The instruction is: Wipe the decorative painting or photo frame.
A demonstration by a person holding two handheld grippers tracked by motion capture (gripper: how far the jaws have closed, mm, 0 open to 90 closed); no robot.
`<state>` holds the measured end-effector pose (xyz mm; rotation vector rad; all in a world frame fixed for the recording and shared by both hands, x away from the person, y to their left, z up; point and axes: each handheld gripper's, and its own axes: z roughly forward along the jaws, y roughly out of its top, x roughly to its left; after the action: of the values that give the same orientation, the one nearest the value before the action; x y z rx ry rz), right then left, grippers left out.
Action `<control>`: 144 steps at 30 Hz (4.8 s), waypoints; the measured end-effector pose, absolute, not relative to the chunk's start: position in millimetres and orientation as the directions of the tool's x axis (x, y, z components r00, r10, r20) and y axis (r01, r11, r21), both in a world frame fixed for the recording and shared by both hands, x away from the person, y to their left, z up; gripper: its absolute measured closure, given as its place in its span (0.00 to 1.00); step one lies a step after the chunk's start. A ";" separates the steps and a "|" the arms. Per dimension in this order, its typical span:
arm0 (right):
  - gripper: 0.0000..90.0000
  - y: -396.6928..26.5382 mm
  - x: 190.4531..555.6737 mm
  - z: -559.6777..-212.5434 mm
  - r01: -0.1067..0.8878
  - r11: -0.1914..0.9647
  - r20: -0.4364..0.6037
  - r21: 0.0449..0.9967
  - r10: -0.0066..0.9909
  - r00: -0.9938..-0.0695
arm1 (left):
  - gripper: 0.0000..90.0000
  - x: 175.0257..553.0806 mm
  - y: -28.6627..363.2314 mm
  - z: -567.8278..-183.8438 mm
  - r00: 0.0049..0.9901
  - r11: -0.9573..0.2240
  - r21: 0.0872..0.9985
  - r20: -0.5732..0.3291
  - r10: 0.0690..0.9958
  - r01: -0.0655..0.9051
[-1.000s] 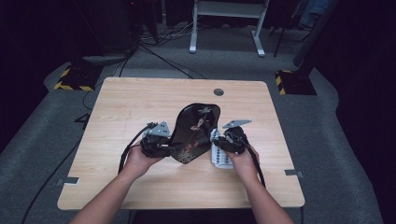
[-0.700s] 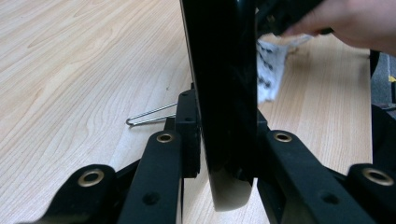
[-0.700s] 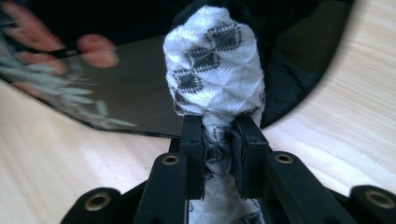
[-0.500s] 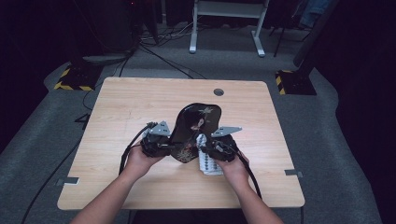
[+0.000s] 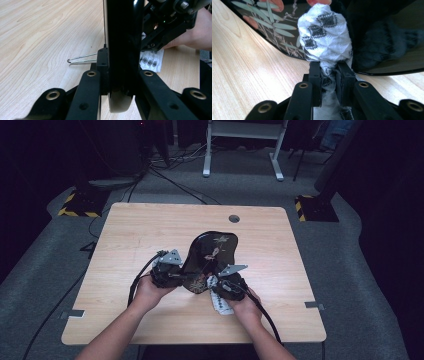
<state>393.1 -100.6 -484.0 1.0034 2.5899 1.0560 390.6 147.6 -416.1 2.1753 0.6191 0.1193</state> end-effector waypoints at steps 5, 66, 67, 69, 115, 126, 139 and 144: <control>0.86 -100.6 393.7 -463.2 0.510 0.508 0.089 0.694 0.642 -0.761 | 0.89 391.1 147.9 -416.2 0.870 -0.513 0.760 -0.135 0.474 0.398; 0.86 -121.3 408.8 -446.1 0.522 0.443 0.093 0.729 0.691 -0.717 | 0.89 397.2 151.5 -418.5 0.844 -0.465 0.757 -0.208 0.495 0.459; 0.86 -121.8 408.2 -449.3 0.524 0.434 0.099 0.733 0.694 -0.713 | 0.89 397.4 151.6 -418.6 0.844 -0.464 0.757 -0.209 0.494 0.460; 0.86 -121.4 407.8 -459.5 0.538 0.440 0.107 0.719 0.695 -0.711 | 0.89 397.4 151.5 -418.6 0.843 -0.463 0.757 -0.209 0.495 0.460; 0.86 -134.4 416.2 -457.4 0.564 0.426 0.102 0.707 0.728 -0.678 | 0.89 397.9 151.7 -418.8 0.844 -0.464 0.758 -0.208 0.495 0.459; 0.86 -144.0 422.3 -466.9 0.590 0.395 0.130 0.704 0.745 -0.654 | 0.89 397.6 150.9 -418.7 0.841 -0.461 0.757 -0.210 0.499 0.462; 0.86 -155.3 405.9 -463.2 0.587 0.372 0.173 0.719 0.722 -0.670 | 0.89 397.1 150.7 -418.9 0.841 -0.462 0.761 -0.198 0.504 0.455; 0.87 -167.7 399.0 -443.7 0.561 0.339 0.173 0.755 0.722 -0.670 | 0.89 396.9 150.6 -418.8 0.842 -0.463 0.760 -0.199 0.502 0.456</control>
<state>399.0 -167.7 -443.7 1.1693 2.4078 1.2376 396.9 150.6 -418.8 2.1271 0.6971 0.0666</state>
